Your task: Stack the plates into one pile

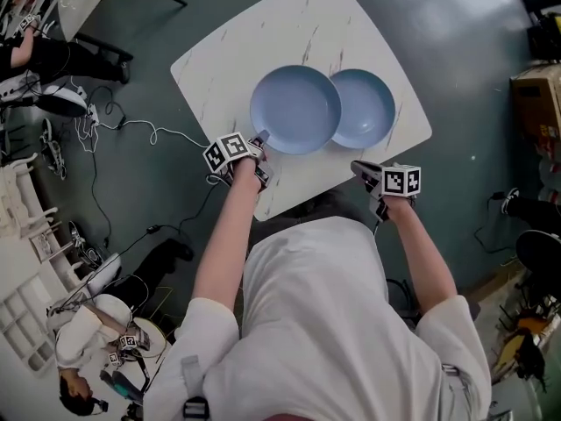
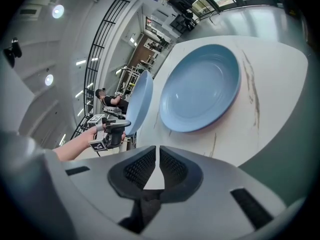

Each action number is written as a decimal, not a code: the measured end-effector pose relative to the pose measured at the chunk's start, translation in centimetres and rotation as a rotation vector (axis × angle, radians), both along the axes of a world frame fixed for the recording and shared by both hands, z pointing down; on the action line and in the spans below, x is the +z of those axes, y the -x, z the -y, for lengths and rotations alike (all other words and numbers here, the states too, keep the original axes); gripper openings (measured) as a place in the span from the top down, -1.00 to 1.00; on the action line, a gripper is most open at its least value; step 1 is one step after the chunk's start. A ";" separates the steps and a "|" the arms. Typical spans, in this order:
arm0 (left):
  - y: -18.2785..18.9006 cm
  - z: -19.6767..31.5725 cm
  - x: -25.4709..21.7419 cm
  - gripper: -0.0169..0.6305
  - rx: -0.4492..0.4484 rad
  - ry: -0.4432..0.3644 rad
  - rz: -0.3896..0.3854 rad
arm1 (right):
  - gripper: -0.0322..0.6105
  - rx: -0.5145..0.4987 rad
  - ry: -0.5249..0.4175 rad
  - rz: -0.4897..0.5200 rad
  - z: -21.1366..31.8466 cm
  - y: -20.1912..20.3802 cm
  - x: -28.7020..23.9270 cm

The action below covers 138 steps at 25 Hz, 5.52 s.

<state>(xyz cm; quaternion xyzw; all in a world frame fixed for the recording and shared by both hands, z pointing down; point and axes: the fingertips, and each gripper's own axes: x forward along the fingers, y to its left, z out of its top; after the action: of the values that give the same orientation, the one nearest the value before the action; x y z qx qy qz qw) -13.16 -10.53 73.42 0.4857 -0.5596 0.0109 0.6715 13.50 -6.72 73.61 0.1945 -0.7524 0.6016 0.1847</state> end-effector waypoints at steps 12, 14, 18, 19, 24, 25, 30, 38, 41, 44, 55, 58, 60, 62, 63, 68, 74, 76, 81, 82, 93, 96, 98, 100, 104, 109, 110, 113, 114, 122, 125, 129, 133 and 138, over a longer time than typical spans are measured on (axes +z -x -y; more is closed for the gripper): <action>-7.2 2.6 0.1 0.87 0.138 -0.016 -0.002 | 0.77 0.048 -0.038 -0.034 0.0 -3.5 0.0; -8.3 3.2 0.2 0.87 0.156 -0.019 -0.003 | 0.77 0.066 -0.036 -0.038 0.0 -3.9 0.1; -10.7 4.5 0.6 0.87 0.213 -0.018 0.018 | 0.77 0.108 -0.023 -0.013 0.2 -4.4 -0.4; -11.4 4.8 0.7 0.87 0.232 -0.018 0.027 | 0.77 0.113 -0.021 -0.013 0.2 -4.8 -0.3; -14.1 5.4 1.6 0.86 0.285 -0.005 0.038 | 0.77 0.136 -0.015 -0.043 -0.4 -6.8 0.3; -14.4 5.5 1.8 0.86 0.288 -0.002 0.036 | 0.77 0.144 -0.009 -0.035 -0.5 -6.9 0.2; -15.7 5.9 2.9 0.83 0.287 0.017 0.020 | 0.77 0.167 0.009 -0.047 -1.0 -8.6 1.0; -15.9 6.5 4.1 0.79 0.272 0.011 0.020 | 0.77 0.180 0.021 -0.062 -1.3 -9.6 1.9; -16.5 6.8 3.8 0.67 0.310 -0.018 -0.012 | 0.77 0.177 0.022 -0.082 -1.5 -9.9 2.5; -17.4 6.4 3.0 0.29 0.359 -0.045 -0.043 | 0.77 0.178 0.027 -0.058 -1.6 -9.4 2.3; -15.8 4.3 -0.6 0.16 0.432 -0.162 -0.038 | 0.77 0.181 -0.031 -0.093 -1.4 -8.4 1.3; -15.4 3.7 -2.3 0.17 0.464 -0.226 -0.041 | 0.77 0.209 -0.079 -0.092 -1.1 -7.6 0.0; -15.0 3.3 -3.4 0.22 0.486 -0.266 -0.033 | 0.77 0.231 -0.111 -0.092 -0.9 -7.3 -0.9; -14.7 2.5 -4.7 0.30 0.518 -0.301 -0.007 | 0.78 0.247 -0.137 -0.091 -1.1 -6.9 -2.2; -14.5 2.0 -5.4 0.35 0.536 -0.319 0.008 | 0.77 0.251 -0.151 -0.094 -1.4 -6.7 -2.9; -12.2 -0.7 -9.3 0.74 0.554 -0.437 0.034 | 0.77 0.313 -0.293 -0.133 -1.8 -6.0 -6.8; -8.5 -4.0 -12.9 0.83 0.574 -0.549 0.107 | 0.78 0.429 -0.466 -0.188 -2.2 -6.8 -11.9; -7.5 -5.2 -13.8 0.85 0.585 -0.581 0.133 | 0.77 0.431 -0.517 -0.219 -2.9 -6.7 -13.3; -5.4 -7.6 -16.7 0.91 0.620 -0.668 0.222 | 0.77 0.426 -0.612 -0.299 -5.2 -5.5 -16.0; -5.1 -8.0 -17.3 0.91 0.634 -0.687 0.241 | 0.78 0.426 -0.627 -0.314 -5.7 -5.1 -16.4; -3.0 -12.1 -21.2 0.91 0.697 -0.832 0.277 | 0.77 0.458 -0.746 -0.405 -10.7 -3.0 -20.0; -3.1 -12.2 -21.9 0.91 0.723 -0.848 0.300 | 0.77 0.449 -0.789 -0.413 -10.9 -2.8 -21.6; -3.6 -12.1 -22.2 0.91 0.728 -0.856 0.309 | 0.77 0.437 -0.813 -0.422 -10.9 -3.0 -22.3; -4.0 -12.1 -22.7 0.91 0.723 -0.864 0.314 | 0.77 0.440 -0.827 -0.421 -11.0 -3.4 -22.9; -5.5 -11.5 -24.0 0.91 0.717 -0.915 0.354 | 0.77 0.476 -0.861 -0.397 -10.6 -5.2 -24.1; -6.7 -10.8 -25.4 0.91 0.681 -0.953 0.418 | 0.77 0.534 -0.891 -0.375 -10.0 -8.3 -25.4; -7.1 -10.8 -25.6 0.91 0.677 -0.962 0.422 | 0.77 0.532 -0.903 -0.364 -9.9 -8.7 -25.7; -8.0 -10.7 -26.2 0.91 0.678 -0.988 0.428 | 0.77 0.521 -0.926 -0.340 -10.1 -9.5 -25.9; -8.0 -10.6 -26.3 0.91 0.674 -0.994 0.429 | 0.77 0.525 -0.925 -0.340 -10.1 -9.9 -25.8; -8.2 -10.6 -26.7 0.91 0.645 -0.995 0.451 | 0.79 0.495 -0.954 -0.363 -10.0 -13.4 -26.2; -8.3 -10.8 -26.7 0.91 0.652 -0.997 0.458 | 0.79 0.478 -0.965 -0.378 -9.9 -13.8 -26.4; -8.2 -10.9 -26.7 0.91 0.656 -1.007 0.453 | 0.79 0.467 -0.971 -0.385 -9.5 -13.7 -26.2; -8.7 -11.2 -27.0 0.91 0.675 -1.027 0.439 | 0.79 0.446 -0.974 -0.365 -9.3 -13.4 -26.3; -8.3 -10.9 -26.7 0.91 0.670 -1.014 0.444 | 0.79 0.440 -0.972 -0.361 -8.9 -13.1 -26.2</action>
<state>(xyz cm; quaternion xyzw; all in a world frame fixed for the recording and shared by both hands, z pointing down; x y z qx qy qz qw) -4.90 0.39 46.69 0.8771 -0.4390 0.0544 0.1872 26.63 2.18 47.39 0.5096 -0.8411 0.1673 0.0697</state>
